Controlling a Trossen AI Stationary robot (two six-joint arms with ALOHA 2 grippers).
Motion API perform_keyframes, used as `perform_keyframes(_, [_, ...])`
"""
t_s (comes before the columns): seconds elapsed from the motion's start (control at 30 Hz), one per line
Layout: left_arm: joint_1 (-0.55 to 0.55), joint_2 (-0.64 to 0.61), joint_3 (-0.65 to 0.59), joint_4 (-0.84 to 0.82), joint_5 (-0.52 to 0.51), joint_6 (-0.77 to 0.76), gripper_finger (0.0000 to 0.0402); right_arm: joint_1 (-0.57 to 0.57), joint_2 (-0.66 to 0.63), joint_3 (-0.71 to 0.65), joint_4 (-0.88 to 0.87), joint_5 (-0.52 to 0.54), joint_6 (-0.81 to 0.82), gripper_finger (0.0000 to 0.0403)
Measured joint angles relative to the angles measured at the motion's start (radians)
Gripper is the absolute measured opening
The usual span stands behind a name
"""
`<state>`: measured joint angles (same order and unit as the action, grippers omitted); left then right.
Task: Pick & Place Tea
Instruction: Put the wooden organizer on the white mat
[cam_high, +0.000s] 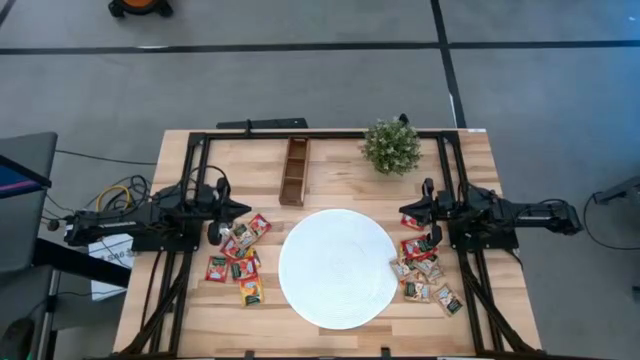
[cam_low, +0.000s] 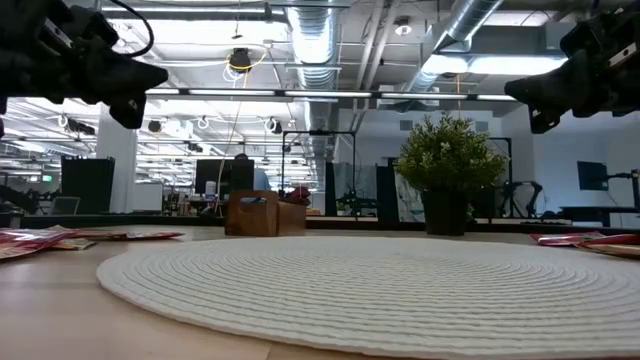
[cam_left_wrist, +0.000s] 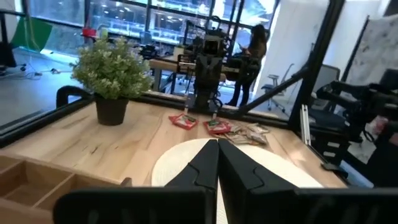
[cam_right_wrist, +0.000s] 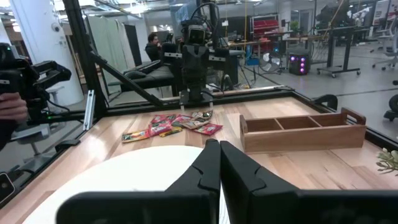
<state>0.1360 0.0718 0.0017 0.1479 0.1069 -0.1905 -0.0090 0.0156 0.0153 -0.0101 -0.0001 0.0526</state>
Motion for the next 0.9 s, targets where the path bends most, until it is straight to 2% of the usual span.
perform_keyframes(0.23, [0.0, 0.0, 0.0, 0.004, -0.008, 0.015, 0.0, -0.015, 0.0, -0.004, 0.055, 0.006, 0.002, 0.0])
perform_keyframes(0.5, [0.0, 0.0, 0.0, 0.055, -0.145, 0.229, 0.0, -0.027, 0.0, -0.003, 0.112, 0.004, 0.123, 0.0])
perform_keyframes(0.63, [0.0, 0.001, 0.0, 0.068, -0.188, 0.339, 0.0, -0.026, 0.0, -0.002, 0.122, 0.003, 0.131, 0.0])
perform_keyframes(0.73, [0.0, 0.0, 0.0, 0.153, -0.208, 0.493, 0.0, -0.027, 0.003, -0.002, 0.141, 0.028, 0.132, 0.0])
perform_keyframes(0.8, [0.0, 0.0, 0.0, 0.195, -0.212, 0.54, 0.0, -0.026, 0.008, -0.002, 0.168, 0.072, 0.166, 0.0])
perform_keyframes(0.9, [0.0, 0.0, 0.0, 0.25, -0.236, 0.573, 0.0, -0.012, 0.035, -0.001, 0.219, 0.075, 0.201, 0.0])
